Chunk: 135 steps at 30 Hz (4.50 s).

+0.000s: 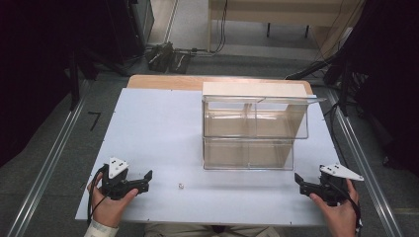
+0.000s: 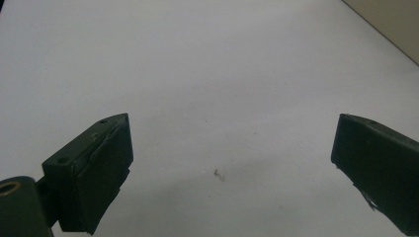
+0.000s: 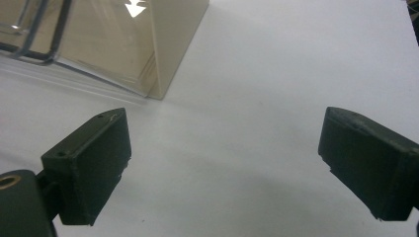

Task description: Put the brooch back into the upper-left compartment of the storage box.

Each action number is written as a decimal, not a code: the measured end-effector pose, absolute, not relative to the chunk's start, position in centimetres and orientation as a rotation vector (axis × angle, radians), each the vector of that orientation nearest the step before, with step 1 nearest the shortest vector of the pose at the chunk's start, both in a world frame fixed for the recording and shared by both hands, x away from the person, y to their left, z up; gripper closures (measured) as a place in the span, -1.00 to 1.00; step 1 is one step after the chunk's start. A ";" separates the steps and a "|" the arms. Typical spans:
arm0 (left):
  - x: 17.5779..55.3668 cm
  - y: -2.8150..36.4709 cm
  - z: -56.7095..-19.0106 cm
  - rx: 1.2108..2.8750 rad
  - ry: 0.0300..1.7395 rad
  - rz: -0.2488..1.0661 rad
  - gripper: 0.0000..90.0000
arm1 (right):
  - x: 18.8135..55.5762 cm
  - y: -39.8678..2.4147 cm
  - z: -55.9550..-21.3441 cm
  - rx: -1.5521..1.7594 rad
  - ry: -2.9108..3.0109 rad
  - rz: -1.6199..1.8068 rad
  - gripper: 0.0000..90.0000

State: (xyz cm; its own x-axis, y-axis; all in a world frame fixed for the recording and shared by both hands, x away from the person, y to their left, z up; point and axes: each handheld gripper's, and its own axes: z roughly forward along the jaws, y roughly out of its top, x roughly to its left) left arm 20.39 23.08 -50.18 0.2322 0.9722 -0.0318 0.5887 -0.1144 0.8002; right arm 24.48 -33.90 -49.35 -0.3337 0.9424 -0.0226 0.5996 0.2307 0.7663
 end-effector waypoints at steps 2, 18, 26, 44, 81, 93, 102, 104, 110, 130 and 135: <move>20.4 23.1 -50.2 1.803 1.437 0.687 -0.92 | 24.5 -33.9 -49.3 1.415 2.018 0.921 -0.90; 20.4 22.3 -50.3 1.830 1.405 0.677 -0.92 | 24.4 -33.5 -49.2 1.405 2.020 0.923 -0.90; 20.4 21.8 -50.4 1.844 1.391 0.673 -0.91 | 24.4 -33.4 -49.2 1.406 2.023 0.925 -0.90; 20.8 20.3 -50.6 1.876 1.350 0.641 -0.89 | 24.4 -33.3 -49.3 1.406 2.029 0.913 -0.90; 20.3 17.7 -51.0 1.928 1.280 0.553 -0.83 | 24.5 -33.3 -49.4 1.414 2.024 0.908 -0.90; 20.0 16.7 -51.2 1.942 1.252 0.521 -0.73 | 24.5 -33.3 -49.4 1.419 2.025 0.906 -0.90; 19.9 16.0 -51.3 1.947 1.232 0.500 -0.56 | 24.5 -33.3 -49.5 1.416 2.028 0.907 -0.90; 19.9 16.0 -51.3 1.949 1.229 0.497 -0.50 | 24.5 -33.3 -49.5 1.413 2.030 0.905 -0.90; 19.9 15.7 -51.4 1.957 1.214 0.468 -0.31 | 24.6 -33.3 -49.5 1.414 2.026 0.903 -0.90; 19.8 14.9 -51.4 1.985 1.156 0.410 0.21 | 24.6 -33.4 -49.5 1.416 2.024 0.898 -0.90; 19.7 14.8 -51.4 1.989 1.143 0.408 0.28 | 24.6 -33.4 -49.5 1.416 2.025 0.897 -0.90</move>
